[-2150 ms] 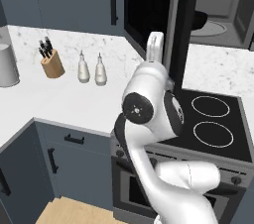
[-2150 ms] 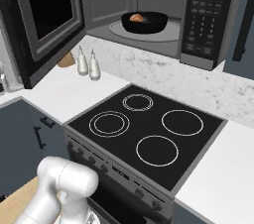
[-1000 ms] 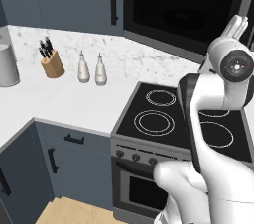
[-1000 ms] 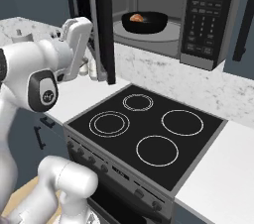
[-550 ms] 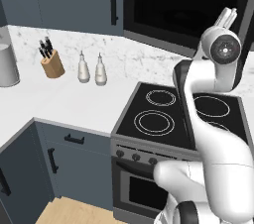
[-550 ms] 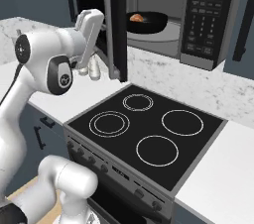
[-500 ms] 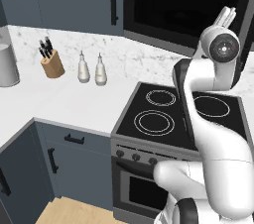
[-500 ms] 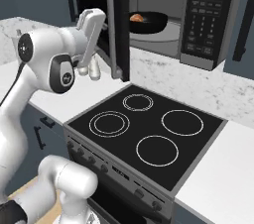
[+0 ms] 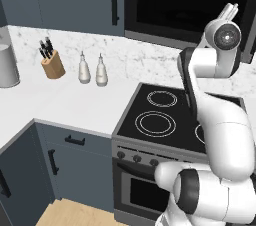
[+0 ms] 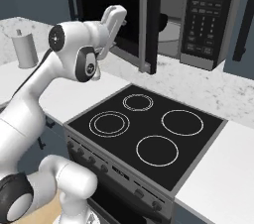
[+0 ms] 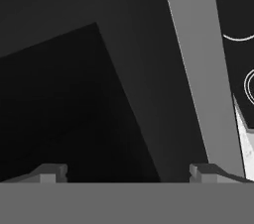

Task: Pick the onion from the sink and place it in the bowl. Then pick the bowl and place it in the microwave. Then close the microwave door and press the start button.

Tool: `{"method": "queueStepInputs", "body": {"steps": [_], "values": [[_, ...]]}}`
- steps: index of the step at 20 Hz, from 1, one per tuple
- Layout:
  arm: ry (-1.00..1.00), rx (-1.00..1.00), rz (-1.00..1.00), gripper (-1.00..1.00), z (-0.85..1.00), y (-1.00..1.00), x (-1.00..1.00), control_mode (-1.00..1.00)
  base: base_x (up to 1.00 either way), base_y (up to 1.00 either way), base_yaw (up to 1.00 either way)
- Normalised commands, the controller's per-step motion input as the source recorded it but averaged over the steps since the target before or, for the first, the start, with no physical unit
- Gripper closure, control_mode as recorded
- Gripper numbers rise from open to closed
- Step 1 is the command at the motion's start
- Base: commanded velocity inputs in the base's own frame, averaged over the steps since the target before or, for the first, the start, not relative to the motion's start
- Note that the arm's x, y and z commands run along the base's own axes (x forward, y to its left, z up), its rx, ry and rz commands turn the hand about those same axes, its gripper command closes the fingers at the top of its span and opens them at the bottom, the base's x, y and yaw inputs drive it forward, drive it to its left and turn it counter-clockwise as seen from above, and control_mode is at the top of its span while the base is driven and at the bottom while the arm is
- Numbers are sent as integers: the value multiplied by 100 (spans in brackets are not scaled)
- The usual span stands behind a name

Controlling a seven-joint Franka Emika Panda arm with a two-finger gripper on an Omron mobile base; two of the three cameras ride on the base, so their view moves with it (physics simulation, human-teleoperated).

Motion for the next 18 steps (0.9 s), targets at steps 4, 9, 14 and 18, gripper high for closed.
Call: {"method": "queueStepInputs", "body": {"steps": [4, 9, 14, 18], "values": [[4, 4, 0, -100, 0, -27, 63, -100, 0, 0, 0], [7, 2, 0, -100, 0, -24, 61, -100, 0, 0, 0], [2, 3, 0, -100, 0, -35, 51, -100, 0, 0, 0], [0, 1, 0, -100, -6, -34, 57, -100, 0, 0, 0]]}}
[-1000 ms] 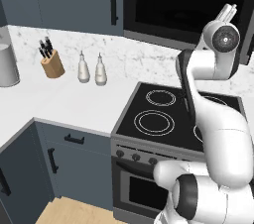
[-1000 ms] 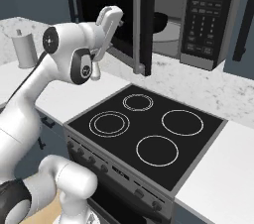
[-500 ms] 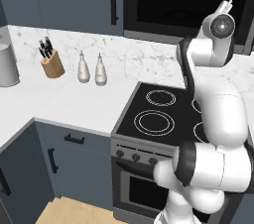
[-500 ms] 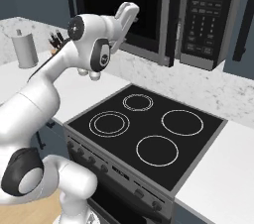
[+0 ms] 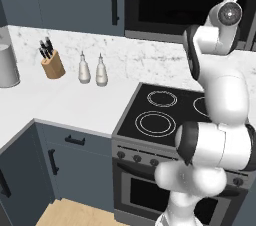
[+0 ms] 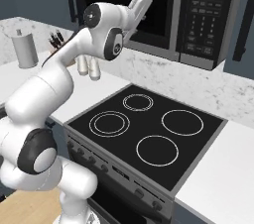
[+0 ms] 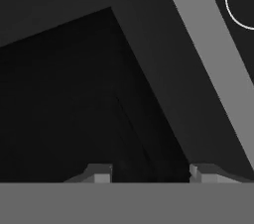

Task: Pick the onion from the sink and place it in the bowl. Then pick the bowl and place it in the microwave. Then close the microwave door and press the start button.

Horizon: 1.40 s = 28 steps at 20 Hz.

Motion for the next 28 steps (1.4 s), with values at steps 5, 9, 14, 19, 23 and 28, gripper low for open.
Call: {"method": "queueStepInputs", "body": {"steps": [5, 9, 14, 19, 23, 28], "values": [[2, 0, 0, -100, -20, -27, 58, -100, 0, 0, 0], [0, 0, 0, -100, 1, -2, -40, -100, 0, 0, 0], [0, 0, 2, -100, 13, 0, -100, -100, 0, 0, 0], [24, -8, 14, -100, 9, 2, -85, -100, 0, 0, 0], [32, -19, 22, -100, 5, 0, -83, -100, 0, 0, 0], [16, -35, 21, -100, -9, 2, -89, -100, 0, 0, 0]]}}
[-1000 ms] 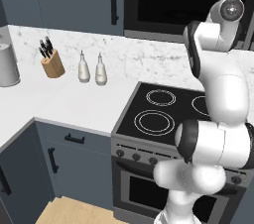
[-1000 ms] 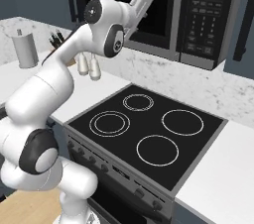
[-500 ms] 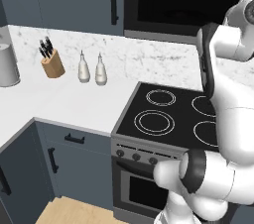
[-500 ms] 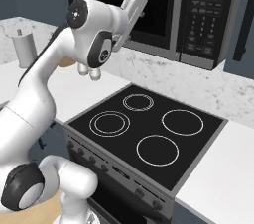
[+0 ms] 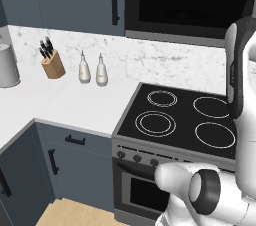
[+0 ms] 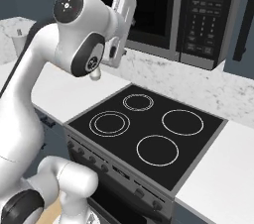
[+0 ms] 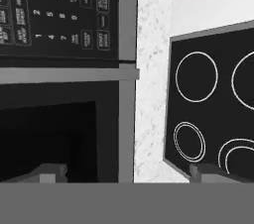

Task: Pick the onion from the sink and place it in the bowl. Then pick the bowl and place it in the microwave. Then close the microwave door and press the start button.

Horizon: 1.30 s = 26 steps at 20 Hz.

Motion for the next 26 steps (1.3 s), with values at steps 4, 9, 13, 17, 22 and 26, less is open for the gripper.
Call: {"method": "queueStepInputs", "body": {"steps": [4, 9, 13, 17, 22, 26], "values": [[4, -54, 17, -100, -9, 4, -81, -100, 0, 0, 0], [-13, -57, 9, -100, -14, 0, -84, -100, 0, 0, 0], [-14, -60, 0, -100, -10, 6, -72, -100, 0, 0, 0], [-12, -55, -1, -100, 0, 2, -43, -100, 0, 0, 0], [2, -31, -8, -100, 0, 0, 3, -100, 0, 0, 0], [9, -13, -4, -100, 0, -14, 12, -100, 0, 0, 0]]}}
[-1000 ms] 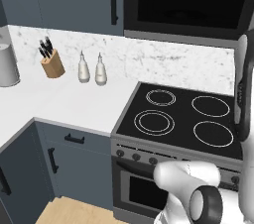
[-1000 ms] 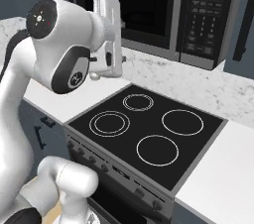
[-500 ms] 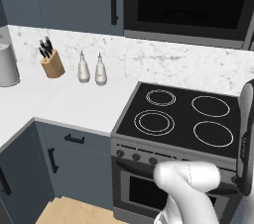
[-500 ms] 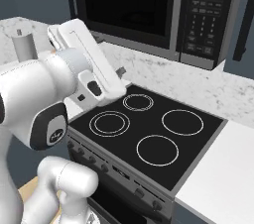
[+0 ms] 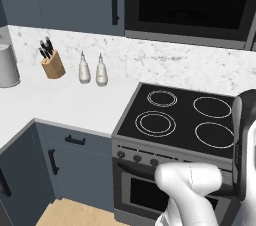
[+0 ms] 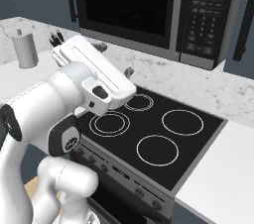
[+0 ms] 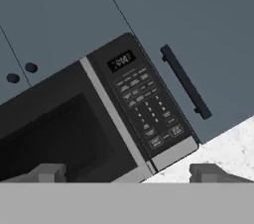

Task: Pick the onion from the sink and place it in the bowl. Then pick the bowl and place it in the microwave. Then close the microwave door and press the start button.

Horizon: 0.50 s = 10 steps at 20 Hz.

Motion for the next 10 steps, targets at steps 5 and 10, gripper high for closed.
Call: {"method": "queueStepInputs", "body": {"steps": [5, 10], "values": [[22, -8, -1, -100, 2, -32, 3, -100, 0, 0, 0], [30, -9, 0, -100, 0, -19, 0, -100, 0, 0, 0]]}}
